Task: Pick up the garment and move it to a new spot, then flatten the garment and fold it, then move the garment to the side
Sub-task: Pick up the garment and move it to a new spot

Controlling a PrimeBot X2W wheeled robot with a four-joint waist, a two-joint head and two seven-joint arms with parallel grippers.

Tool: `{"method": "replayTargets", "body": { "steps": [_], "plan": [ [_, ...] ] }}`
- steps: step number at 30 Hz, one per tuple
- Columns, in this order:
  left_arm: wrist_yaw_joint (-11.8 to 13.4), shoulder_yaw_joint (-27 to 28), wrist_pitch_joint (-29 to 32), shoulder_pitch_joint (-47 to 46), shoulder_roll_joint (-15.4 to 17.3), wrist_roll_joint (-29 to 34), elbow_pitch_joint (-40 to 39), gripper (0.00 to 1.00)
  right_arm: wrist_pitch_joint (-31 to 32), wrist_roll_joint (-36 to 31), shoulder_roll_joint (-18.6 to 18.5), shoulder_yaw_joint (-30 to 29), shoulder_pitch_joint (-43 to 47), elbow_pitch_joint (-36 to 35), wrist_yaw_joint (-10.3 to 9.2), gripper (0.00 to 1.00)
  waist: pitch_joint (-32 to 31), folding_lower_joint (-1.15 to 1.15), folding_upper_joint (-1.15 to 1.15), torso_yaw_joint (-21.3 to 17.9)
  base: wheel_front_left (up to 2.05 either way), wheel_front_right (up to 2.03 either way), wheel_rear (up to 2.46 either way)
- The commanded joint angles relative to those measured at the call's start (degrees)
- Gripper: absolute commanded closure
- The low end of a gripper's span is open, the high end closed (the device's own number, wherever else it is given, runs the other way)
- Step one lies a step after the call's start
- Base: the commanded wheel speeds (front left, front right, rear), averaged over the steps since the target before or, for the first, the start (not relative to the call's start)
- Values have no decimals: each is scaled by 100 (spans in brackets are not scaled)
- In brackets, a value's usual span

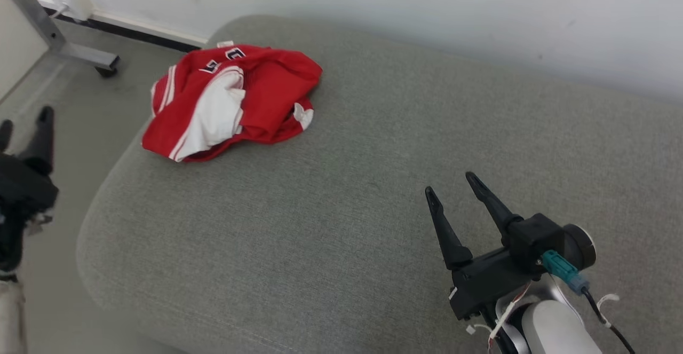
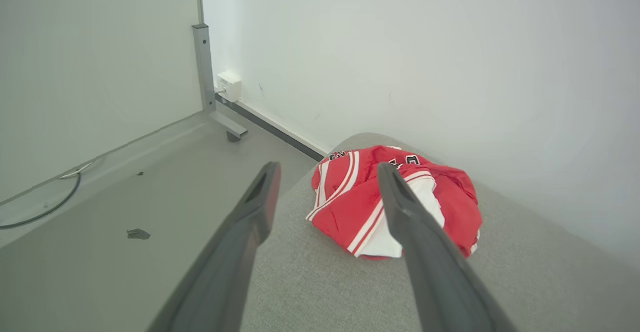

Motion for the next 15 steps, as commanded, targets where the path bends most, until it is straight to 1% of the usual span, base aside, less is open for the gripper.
{"method": "replayTargets", "body": {
  "steps": [1, 2, 4, 5, 7, 9, 11, 13, 15],
  "plan": [
    [-7, 150, 209, -307, 39, -277, 112, 0, 17, -55, -34, 43, -182, -124, 5, 0, 1541, -1, -1, -1309, 0, 0, 0],
    [-9, 257, 324, -473, 55, -443, 157, 0, 29, -57, -28, 60, -233, -176, 5, 0, 1665, -1, -1, -1385, 0, 0, 0],
    [27, 447, 592, -705, 234, -672, 244, 0, 32, -60, -9, 104, -320, -285, 5, 0, 1910, -1, -1, -1543, 0, 0, 0],
    [41, 508, 703, -812, 257, -800, 275, 0, 19, -68, 1, 92, -356, -324, 5, 0, 2002, -1, -1, -1596, 0, 0, 0],
    [157, 703, 976, -1021, 275, -1069, 296, 0, -1, -82, 25, 128, -415, -395, 5, 0, 2180, -1, -1, -1710, 0, 0, 0],
    [236, 747, 1257, -1155, 467, -1112, 321, 0, -4, -111, 37, 117, -435, -453, 5, 0, 2343, -1, -1, -1793, 0, 0, 0],
    [194, 796, 1479, -1328, 686, -1205, 503, 0, -29, -128, 52, 118, -441, -502, 5, 0, 2498, -1, -1, -1877, 0, 0, 0],
    [258, 797, 1651, -1466, 704, -1276, 644, 0, -59, -109, 54, 84, -421, -511, 5, 0, 2590, -1, -1, -1946, 0, 0, 0],
    [292, 780, 1738, -1546, 815, -1263, 738, 0, -90, -89, 54, 25, -404, -511, 5, 0, 2655, -1, -1, -1997, 0, 0, 0]
  ]
}}
